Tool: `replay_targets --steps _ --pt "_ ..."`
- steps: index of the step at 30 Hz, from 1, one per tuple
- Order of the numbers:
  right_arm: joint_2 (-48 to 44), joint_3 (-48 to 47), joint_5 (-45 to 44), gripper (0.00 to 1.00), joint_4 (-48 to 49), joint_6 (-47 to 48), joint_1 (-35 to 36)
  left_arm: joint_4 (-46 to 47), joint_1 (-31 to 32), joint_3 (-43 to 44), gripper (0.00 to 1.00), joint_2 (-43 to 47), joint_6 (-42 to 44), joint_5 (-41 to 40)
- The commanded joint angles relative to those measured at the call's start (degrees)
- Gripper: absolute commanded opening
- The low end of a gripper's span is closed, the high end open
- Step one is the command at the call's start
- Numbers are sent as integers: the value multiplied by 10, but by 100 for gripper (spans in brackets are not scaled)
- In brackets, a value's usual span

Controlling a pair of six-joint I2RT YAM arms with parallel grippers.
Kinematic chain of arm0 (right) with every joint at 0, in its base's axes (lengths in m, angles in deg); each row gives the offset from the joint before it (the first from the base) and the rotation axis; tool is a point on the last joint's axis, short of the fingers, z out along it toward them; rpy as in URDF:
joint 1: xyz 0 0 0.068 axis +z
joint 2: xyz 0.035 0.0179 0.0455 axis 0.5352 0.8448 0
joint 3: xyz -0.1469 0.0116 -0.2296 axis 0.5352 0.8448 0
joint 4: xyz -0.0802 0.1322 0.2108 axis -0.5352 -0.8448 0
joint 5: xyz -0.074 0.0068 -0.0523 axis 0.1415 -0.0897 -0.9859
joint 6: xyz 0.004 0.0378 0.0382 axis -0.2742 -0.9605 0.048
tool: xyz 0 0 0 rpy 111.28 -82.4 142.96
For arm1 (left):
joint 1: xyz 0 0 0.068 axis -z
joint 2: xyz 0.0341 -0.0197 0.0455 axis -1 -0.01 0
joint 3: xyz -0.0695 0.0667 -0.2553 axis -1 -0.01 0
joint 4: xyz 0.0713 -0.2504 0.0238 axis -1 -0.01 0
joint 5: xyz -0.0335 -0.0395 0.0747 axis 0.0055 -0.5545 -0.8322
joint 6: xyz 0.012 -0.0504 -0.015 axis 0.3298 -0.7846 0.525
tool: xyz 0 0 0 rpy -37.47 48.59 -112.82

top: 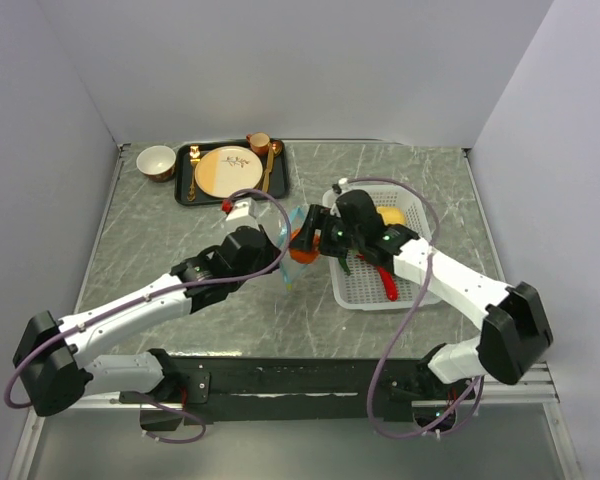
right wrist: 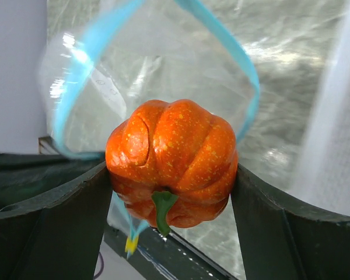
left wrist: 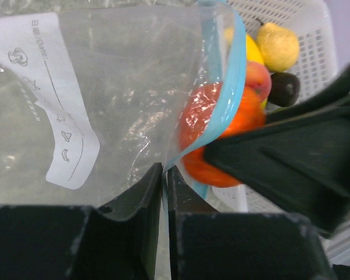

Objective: Place the food in the zip-top bag and seal the zipper
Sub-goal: Place the fake fruit in the zipper food storage bag.

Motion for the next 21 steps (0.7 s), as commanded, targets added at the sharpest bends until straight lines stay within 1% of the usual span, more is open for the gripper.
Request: replay_targets --steps 1,2,5,7,9,11,12,13,16,21 --pt "36 -55 11 49 31 0 22 12 -1 10 15 32 1 -4" --pt "57 -64 17 50 29 2 24 11 -2 10 14 35 2 -5" --pt "81 -84 39 55 40 14 34 9 -1 7 15 45 1 -6" --pt "84 -95 44 74 42 19 36 4 -1 5 15 49 -3 -11" --pt "80 -104 33 88 32 26 38 -3 -2 3 14 56 -7 -22" --pt "61 -104 -3 95 16 37 39 -10 -2 3 14 63 -10 -29" --pt "53 -101 -14 100 5 40 37 -14 -3 4 14 71 -13 -41" --pt "34 -99 -35 100 1 51 38 -17 -2 4 14 75 -12 -46" --pt "-4 -94 -57 100 -5 66 36 -32 -5 10 14 89 -8 -66" --pt "-48 -80 -117 100 -41 51 18 -50 -9 13 14 111 -11 -83"
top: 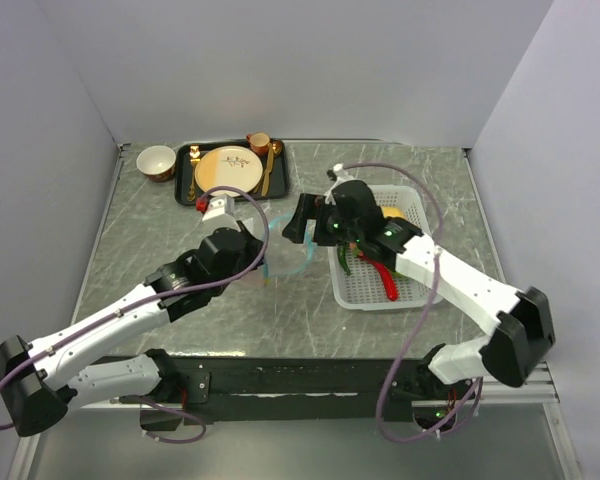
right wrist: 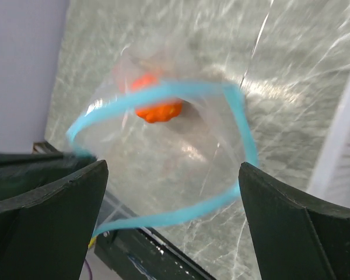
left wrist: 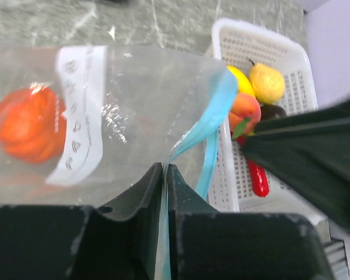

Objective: Place the food in the zip-top bag and seal the zipper
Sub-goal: Place the fake fruit in the zipper food storage bag.

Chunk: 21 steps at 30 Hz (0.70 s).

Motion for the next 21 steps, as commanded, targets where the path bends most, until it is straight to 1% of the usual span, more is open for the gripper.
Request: replay_targets --steps 1,4,6,8,11,12,13,14,15,17,19,21 --pt "-64 -1 -74 100 -25 -5 -17 -14 -5 12 14 25 -7 -34" --pt "-70 19 -63 100 -36 -13 -25 -21 -6 9 14 34 -11 -41" --pt "-68 36 -22 98 -29 -22 -25 -22 -6 8 14 35 -14 -44" --pt "-68 57 -17 96 -26 -33 -25 -22 -8 7 14 35 -15 -47" --pt "-72 71 -55 94 -69 -47 -40 -15 -10 5 14 25 -15 -39" --pt "-76 74 -87 93 -78 -45 -49 -13 -10 3 14 23 -16 -35" --pt "-79 76 -109 94 -89 -39 -64 -10 -10 1 13 18 -16 -31" --pt "-78 73 -128 100 -120 -32 -74 -4 -10 -1 13 15 -17 -25" --pt "-79 71 -156 100 -134 -23 -83 0 -10 -6 13 15 -17 -22" --pt "-82 80 -157 100 -142 -12 -124 14 -10 -13 13 13 -14 -16" --pt "-92 105 -140 100 -131 3 -151 18 -11 -18 13 8 -12 -11" --pt "-88 115 -130 100 -117 18 -177 22 -12 -19 11 1 -10 -1"
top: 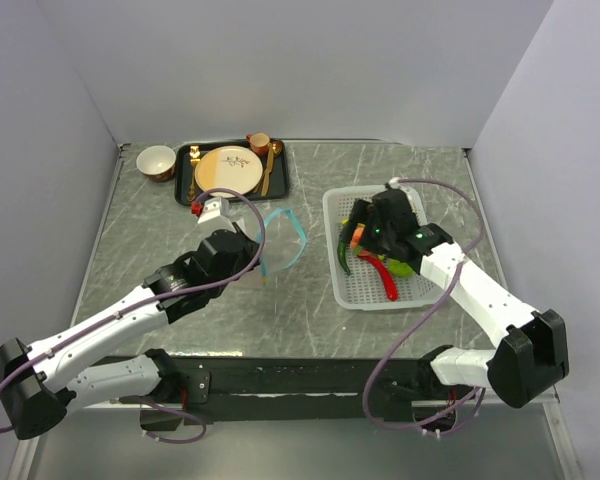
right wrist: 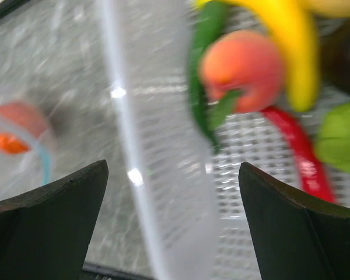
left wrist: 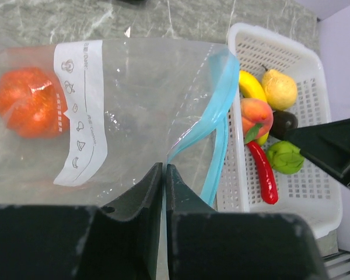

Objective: Place the food in the zip-top bag and seal the zipper
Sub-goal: Place the fake fruit in the zipper food storage bag.

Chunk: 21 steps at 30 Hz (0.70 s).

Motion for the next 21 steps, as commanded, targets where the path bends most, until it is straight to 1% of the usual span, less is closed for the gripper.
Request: replay_targets --steps 1,7,12,16,21 --pt "-10 25 -13 100 -1 37 -48 32 -4 -3 10 -16 0 21" --pt "70 -3 -1 100 11 57 -70 50 -7 -7 7 -44 -1 37" --pt "122 -18 11 100 44 63 -85 51 -13 6 7 -68 4 44" --pt "144 -29 21 100 58 68 -91 50 -19 18 7 -88 11 46" --pt "162 -27 41 100 81 69 -94 44 -32 20 6 -92 11 49"
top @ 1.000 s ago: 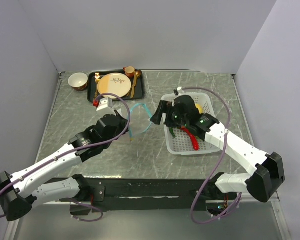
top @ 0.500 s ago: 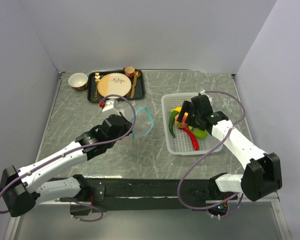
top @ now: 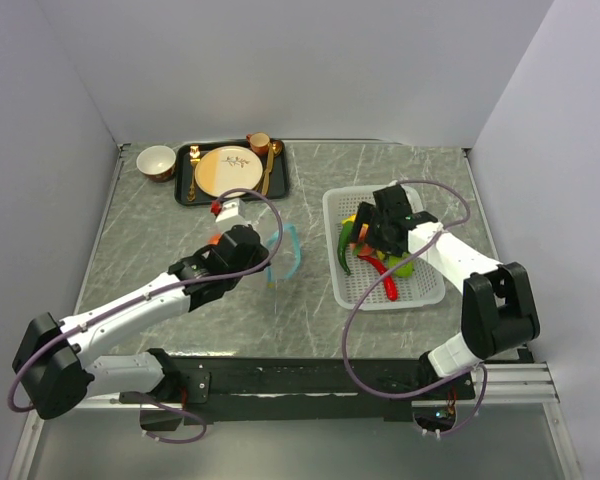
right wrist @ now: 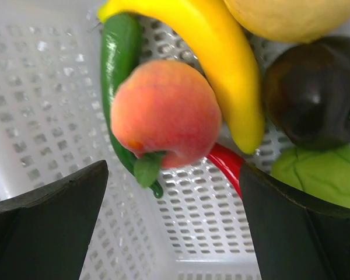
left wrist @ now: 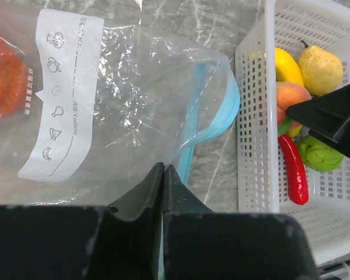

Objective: Place the food in the zip-top bag and seal the zipper
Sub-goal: Place the fake fruit in the zipper food storage bag, then pick up the fake fruit from the bin.

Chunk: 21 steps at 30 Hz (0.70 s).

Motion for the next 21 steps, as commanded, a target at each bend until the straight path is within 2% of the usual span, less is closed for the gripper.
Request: replay_targets --steps 1,5,10,14,15,21 --pt "15 -26 21 100 40 8 -5 12 -12 24 6 2 6 6" --pt "40 -33 24 100 43 9 -7 12 -21 20 2 13 5 8" --pt "46 -31 25 92 55 10 -8 19 -24 14 1 23 4 19" --pt "40 -29 26 72 60 8 -8 19 -24 12 1 24 4 25" --pt "39 -27 27 62 60 10 -8 20 -25 11 1 27 3 26" --pt "0 -12 30 43 58 17 -7 26 -24 1 1 42 -1 27"
